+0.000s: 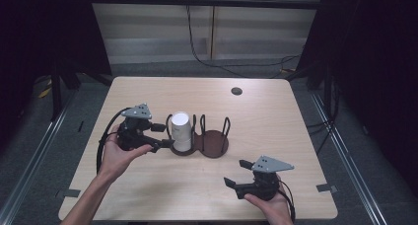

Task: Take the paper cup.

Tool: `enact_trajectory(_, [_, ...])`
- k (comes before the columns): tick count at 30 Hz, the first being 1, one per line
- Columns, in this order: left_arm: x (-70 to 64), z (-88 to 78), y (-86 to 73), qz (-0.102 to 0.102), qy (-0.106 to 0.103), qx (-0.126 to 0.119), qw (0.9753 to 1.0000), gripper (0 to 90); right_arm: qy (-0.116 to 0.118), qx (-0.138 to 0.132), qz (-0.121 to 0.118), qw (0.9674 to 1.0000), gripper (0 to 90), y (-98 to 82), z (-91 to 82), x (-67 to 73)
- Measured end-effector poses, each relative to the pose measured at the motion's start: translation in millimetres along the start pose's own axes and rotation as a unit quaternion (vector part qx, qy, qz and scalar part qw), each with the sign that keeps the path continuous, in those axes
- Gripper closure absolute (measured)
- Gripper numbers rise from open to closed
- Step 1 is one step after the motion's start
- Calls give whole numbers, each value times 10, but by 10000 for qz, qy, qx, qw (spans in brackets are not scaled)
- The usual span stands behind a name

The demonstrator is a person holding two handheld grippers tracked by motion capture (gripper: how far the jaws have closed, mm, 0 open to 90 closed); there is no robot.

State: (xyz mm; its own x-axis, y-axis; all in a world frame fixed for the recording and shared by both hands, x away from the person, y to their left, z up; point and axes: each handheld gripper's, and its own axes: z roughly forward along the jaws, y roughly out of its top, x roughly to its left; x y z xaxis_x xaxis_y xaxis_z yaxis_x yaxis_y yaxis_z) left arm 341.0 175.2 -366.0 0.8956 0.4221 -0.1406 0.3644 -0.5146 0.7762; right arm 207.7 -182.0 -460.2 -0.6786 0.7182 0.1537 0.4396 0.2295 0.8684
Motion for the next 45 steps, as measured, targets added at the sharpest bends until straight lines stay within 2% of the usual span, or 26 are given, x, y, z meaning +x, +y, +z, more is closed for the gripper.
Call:
enact_trajectory(6, [126,-22,113,19,159,236,9996,281,85,98,-49,9999,182,-29,39,23])
enact_trajectory(11, [177,-1,173,8,368,370,9986,298,117,95,-47,9999,181,-30,44,17])
enact_trajectory(14, [191,32,215,55,373,496,9981,315,149,105,-79,9998,183,-29,53,12])
enact_trajectory(15, [193,42,236,85,412,555,9976,290,161,130,-61,9998,183,-33,60,12])
enact_trajectory(17, [211,41,279,134,301,664,9972,292,167,139,-74,9997,183,-35,64,11])
enact_trajectory(18, [221,43,312,273,313,839,9956,294,180,142,-77,9997,183,-38,64,11])
enact_trajectory(19, [217,53,328,316,357,933,9945,294,180,142,-77,9997,183,-38,64,11])
enact_trajectory(21, [213,74,371,332,344,1049,9933,284,193,137,-68,9997,181,-38,60,11])
enact_trajectory(22, [221,73,403,440,379,1156,9916,282,200,132,-66,9997,181,-38,59,11])
enact_trajectory(24, [228,87,444,505,383,1232,9904,275,206,130,-72,9997,180,-39,57,10])
enact_trajectory(28, [249,134,534,405,276,1276,9906,262,233,152,-67,9996,169,-45,66,1])
enact_trajectory(30, [263,167,572,453,239,1426,9885,280,267,181,-35,9995,151,-49,71,3])
enact_trajectory(31, [263,188,588,401,181,1460,9883,280,289,207,-32,9994,146,-52,75,1])
enact_trajectory(33, [254,214,629,513,360,1601,9851,301,301,216,-13,9993,133,-55,80,1])
enact_trajectory(35, [262,249,659,501,320,1640,9847,294,331,216,13,9992,135,-52,78,-6])
enact_trajectory(37, [272,285,682,552,346,1768,9821,306,317,204,9,9993,134,-51,72,-11])
enact_trajectory(39, [280,328,695,529,388,1799,9815,294,300,200,10,9993,134,-54,66,-13])
enact_trajectory(40, [286,340,707,566,398,1854,9802,294,302,198,9,9993,134,-55,64,-13])
enact_trajectory(41, [284,363,710,538,465,1841,9803,295,300,202,6,9993,134,-57,63,-14])
enact_trajectory(42, [290,374,726,555,431,1915,9790,294,298,213,-3,9993,134,-58,63,-16])
enact_trajectory(43, [280,395,724,469,457,1836,9808,295,297,213,-1,9993,134,-58,62,-16])
enact_trajectory(45, [280,428,744,462,468,1888,9798,300,294,207,-2,9994,134,-58,62,-19])
